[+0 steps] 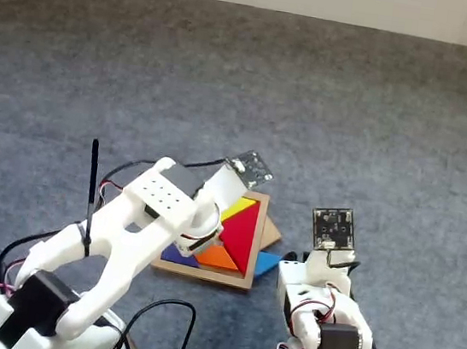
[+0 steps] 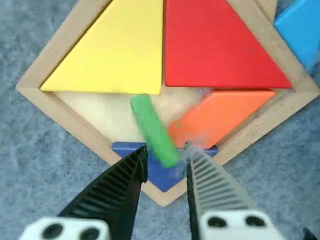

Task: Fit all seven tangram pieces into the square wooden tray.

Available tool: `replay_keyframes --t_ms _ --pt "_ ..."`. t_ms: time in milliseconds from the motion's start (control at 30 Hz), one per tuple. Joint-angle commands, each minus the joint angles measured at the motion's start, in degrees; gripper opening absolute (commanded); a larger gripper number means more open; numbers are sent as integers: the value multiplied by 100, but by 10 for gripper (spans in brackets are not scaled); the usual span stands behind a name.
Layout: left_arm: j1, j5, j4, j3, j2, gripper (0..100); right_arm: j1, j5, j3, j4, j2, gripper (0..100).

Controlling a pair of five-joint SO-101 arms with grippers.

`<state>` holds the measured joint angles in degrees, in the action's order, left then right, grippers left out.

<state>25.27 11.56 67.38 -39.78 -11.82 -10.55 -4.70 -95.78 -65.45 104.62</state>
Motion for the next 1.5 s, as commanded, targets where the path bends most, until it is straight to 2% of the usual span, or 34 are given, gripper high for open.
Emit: replay_keyframes --t_ms 0,167,333,467,633,933,1167,1300,1467 --pt "66 -97 79 40 -198 137 66 26 -558 127 57 77" --pt "-101 -615 44 233 -198 137 66 26 -558 127 57 77" --pt "-558 -615 35 295 -198 137 66 26 -558 127 57 77" --pt "-567 -624 18 365 -198 137 66 26 -558 215 57 77" --pt "-602 -932 -404 374 -145 140 66 26 -558 224 57 77" --pt "-629 -905 -1248 -163 -136 141 66 26 -558 224 57 77" --pt "-1095 -905 -1837 -180 -136 141 66 26 -558 215 57 77" --pt "-1015 -932 -1837 -110 -224 140 66 26 -558 215 57 77" --pt "-426 -941 -1442 4 -620 140 66 26 -558 215 57 77"
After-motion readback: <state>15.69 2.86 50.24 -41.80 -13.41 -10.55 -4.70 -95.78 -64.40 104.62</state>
